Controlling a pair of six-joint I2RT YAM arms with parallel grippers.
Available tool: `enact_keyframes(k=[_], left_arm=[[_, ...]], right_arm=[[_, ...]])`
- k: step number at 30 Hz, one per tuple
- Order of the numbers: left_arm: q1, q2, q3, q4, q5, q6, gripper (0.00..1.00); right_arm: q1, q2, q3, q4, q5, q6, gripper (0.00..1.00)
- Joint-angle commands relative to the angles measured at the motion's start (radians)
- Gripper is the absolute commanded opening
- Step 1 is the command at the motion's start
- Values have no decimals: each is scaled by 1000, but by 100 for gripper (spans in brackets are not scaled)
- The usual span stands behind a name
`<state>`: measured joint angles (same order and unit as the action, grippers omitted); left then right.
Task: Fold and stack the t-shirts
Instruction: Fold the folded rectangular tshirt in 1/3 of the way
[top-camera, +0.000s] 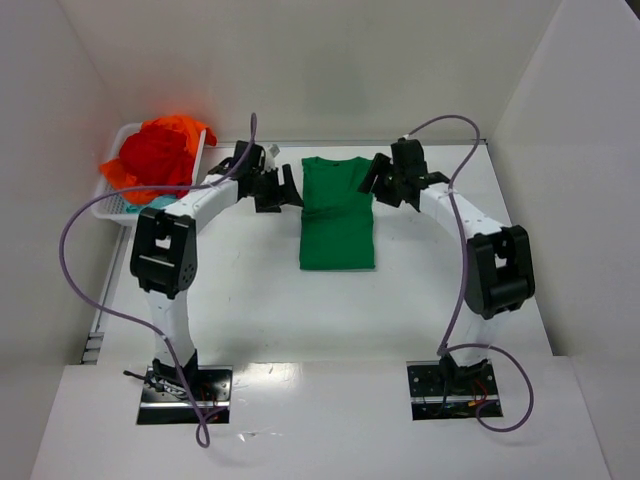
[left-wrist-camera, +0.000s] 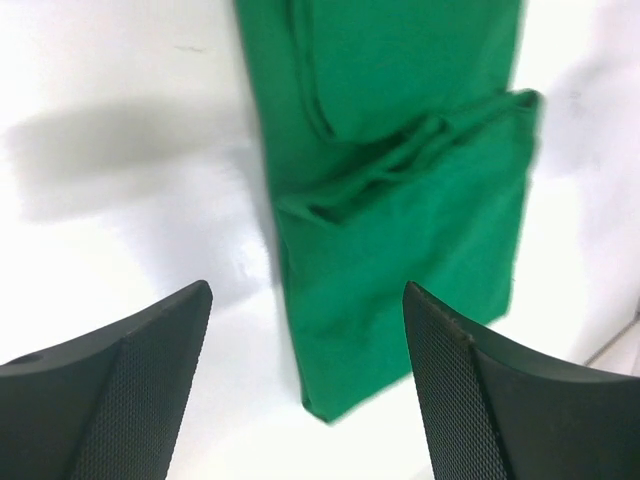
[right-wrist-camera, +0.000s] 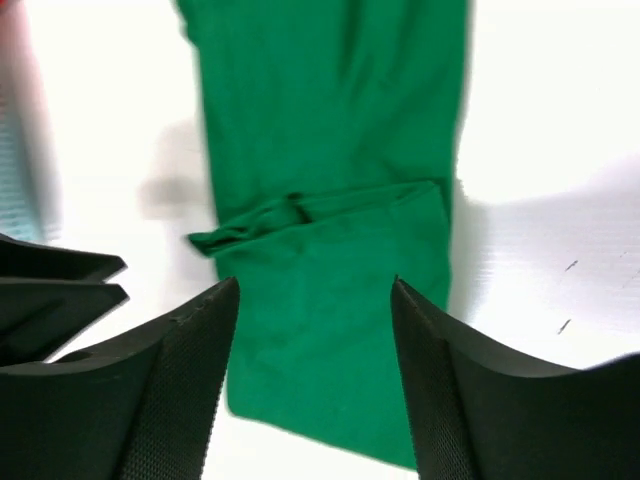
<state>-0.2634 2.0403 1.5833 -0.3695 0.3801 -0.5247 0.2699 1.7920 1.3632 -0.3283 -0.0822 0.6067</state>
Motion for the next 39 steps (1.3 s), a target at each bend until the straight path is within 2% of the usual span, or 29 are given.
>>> enact_keyframes(k=[1,4,6,7,8,10,11,12,15,23,28,39], left_arm=[[-19,-138,-69,49,39,8,85],[-52,-172,-158,72,39,-1,83],[-62,-187,-198,109,58,-14,80],[-62,-198,-225,124,68,-14,64],[-62,-198,-226,147,68,-29,55],[-62,-187,-226,156,78,-43,39],[-62,-177,-217,170,79,-43,24],[-62,-164,-204,170,88,-43,19],[-62,-94,-163,170,109,-43,6],[-62,67,-16,170,118,-54,4],[-62,136,64,161,57,-64,4],[-53,232,93,170,25,-64,5]], right_arm=[[-6,-107,-51,61,-8,-16,67],[-6,-152,-145,74,-30,-16,60],[-6,-177,-209,110,-30,-7,45],[-6,-187,-226,120,-30,-7,40],[-6,-197,-239,130,-30,-7,31],[-6,-206,-259,150,-30,4,24],[-6,-206,-259,159,-30,4,20],[-6,-186,-247,160,-39,4,14],[-6,-131,-217,169,-50,4,13],[-6,18,-116,204,-60,-5,12],[-6,113,-53,204,-48,-15,12],[-15,197,-94,265,25,27,12]])
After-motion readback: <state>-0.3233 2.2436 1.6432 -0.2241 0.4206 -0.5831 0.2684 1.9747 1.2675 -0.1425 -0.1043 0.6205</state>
